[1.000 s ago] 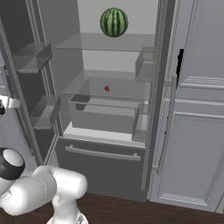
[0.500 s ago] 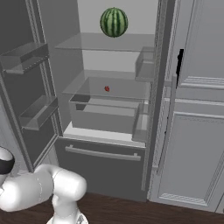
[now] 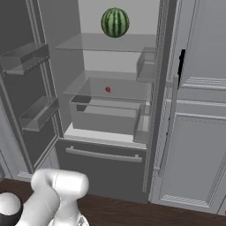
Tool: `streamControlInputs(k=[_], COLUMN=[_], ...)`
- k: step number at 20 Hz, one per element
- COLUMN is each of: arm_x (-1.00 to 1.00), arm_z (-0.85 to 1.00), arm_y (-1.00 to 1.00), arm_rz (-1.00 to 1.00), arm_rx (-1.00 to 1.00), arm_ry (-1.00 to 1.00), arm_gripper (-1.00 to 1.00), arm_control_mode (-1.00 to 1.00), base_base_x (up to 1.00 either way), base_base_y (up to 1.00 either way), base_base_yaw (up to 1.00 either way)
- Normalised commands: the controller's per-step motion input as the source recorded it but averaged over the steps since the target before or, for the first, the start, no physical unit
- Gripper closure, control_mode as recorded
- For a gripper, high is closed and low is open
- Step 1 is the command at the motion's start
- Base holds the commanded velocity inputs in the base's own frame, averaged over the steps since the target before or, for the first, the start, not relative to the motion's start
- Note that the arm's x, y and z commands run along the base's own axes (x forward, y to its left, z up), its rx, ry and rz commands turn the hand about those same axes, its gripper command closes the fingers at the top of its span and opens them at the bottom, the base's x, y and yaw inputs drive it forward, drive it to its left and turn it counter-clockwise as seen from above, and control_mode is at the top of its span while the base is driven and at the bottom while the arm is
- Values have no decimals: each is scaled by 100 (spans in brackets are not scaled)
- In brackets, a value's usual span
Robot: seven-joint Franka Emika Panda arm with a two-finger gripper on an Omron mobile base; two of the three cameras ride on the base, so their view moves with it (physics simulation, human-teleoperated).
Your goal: Take the strawberry from the fridge and place it on top of the pancake, located on the dining counter.
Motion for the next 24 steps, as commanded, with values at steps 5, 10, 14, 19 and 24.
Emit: streamControlInputs(k=[5,10,14,19,24], arm_x=[-50,-31,-28,-40,-10], arm_z=[57,72,48,5,2], arm_y=[-100,-100,-100,-100,-84], arm_rz=[-14,-10,-2,0,2], arm_rx=[20,9,-1,-7,-14], arm_ry=[15,37,34,13,1], arm_gripper=[100,100,100,100,-100], arm_control_mode=[-100,-100,-100,-100,-100], base_base_x=[0,0,0,0,0], base_base_y=[0,0,0,0,0], base_base_yaw=[0,0,0,0,0])
